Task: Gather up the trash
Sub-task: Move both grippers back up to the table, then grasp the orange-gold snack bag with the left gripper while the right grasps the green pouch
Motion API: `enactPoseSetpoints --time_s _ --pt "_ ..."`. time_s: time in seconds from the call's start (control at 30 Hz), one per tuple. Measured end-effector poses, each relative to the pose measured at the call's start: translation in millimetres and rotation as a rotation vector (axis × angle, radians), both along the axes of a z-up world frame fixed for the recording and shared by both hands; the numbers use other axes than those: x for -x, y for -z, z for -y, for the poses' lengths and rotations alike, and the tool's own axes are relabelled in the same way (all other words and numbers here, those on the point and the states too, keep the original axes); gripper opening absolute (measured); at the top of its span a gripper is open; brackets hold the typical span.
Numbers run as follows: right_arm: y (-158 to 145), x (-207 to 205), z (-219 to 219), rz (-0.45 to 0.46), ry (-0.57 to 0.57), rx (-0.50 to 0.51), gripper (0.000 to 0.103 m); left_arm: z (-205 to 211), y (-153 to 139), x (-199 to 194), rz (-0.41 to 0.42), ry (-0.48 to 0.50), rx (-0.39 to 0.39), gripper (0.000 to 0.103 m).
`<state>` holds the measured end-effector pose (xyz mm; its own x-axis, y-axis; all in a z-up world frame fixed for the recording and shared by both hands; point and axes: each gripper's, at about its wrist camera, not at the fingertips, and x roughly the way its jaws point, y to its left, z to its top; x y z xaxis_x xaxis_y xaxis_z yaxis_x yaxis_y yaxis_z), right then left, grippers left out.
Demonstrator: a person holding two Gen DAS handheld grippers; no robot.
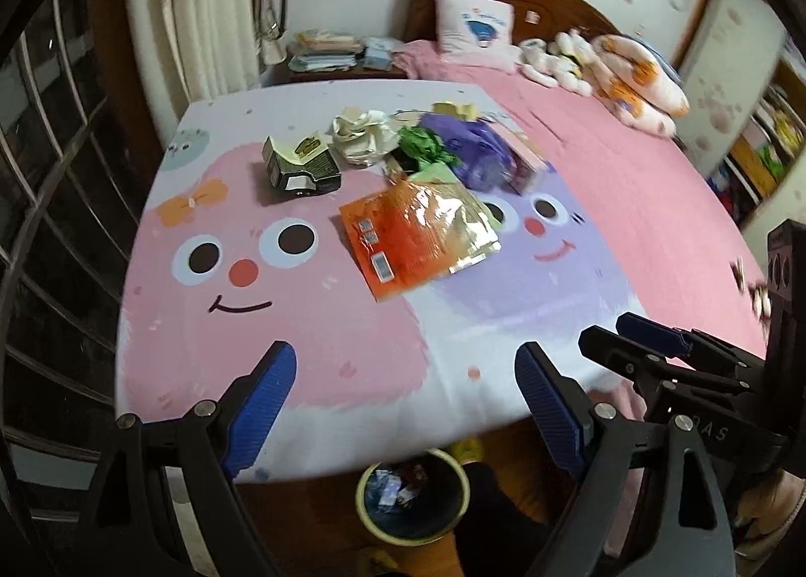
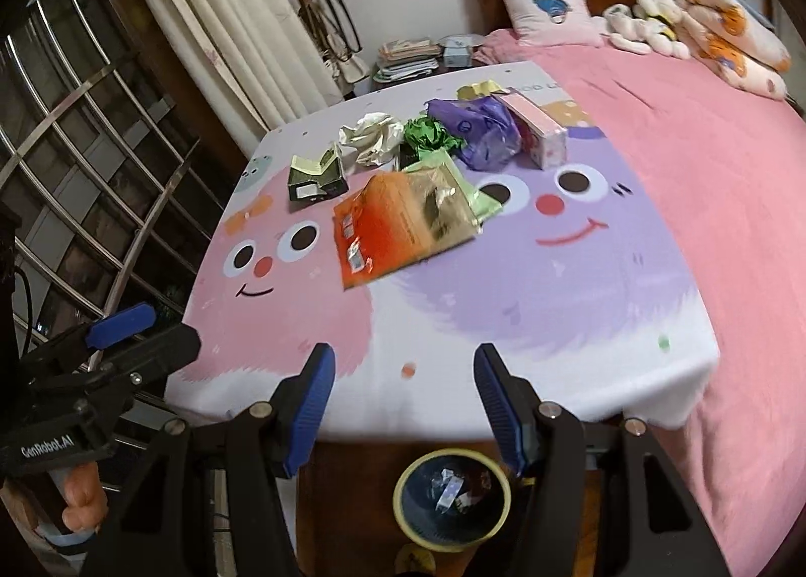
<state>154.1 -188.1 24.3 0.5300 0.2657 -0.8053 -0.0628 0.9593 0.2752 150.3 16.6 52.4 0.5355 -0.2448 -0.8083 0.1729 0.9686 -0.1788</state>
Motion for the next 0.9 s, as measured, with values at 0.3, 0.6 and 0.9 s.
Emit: enactPoseSetpoints --time_s 0.3,0.6,0.9 --pt "37 -125 36 -0.064 -0.198 0.016 0.058 22 51 -120 -0.155 -0.099 0.005 0.088" --pt "84 -203 36 -0.138 -0.364 -0.017 0.057 20 125 -203 -0.318 -0.160 -0.029 0.087" --pt "111 -226 29 -0.174 -0.439 -0.043 0.041 29 152 -232 -0.346 -0.140 0.042 0.089"
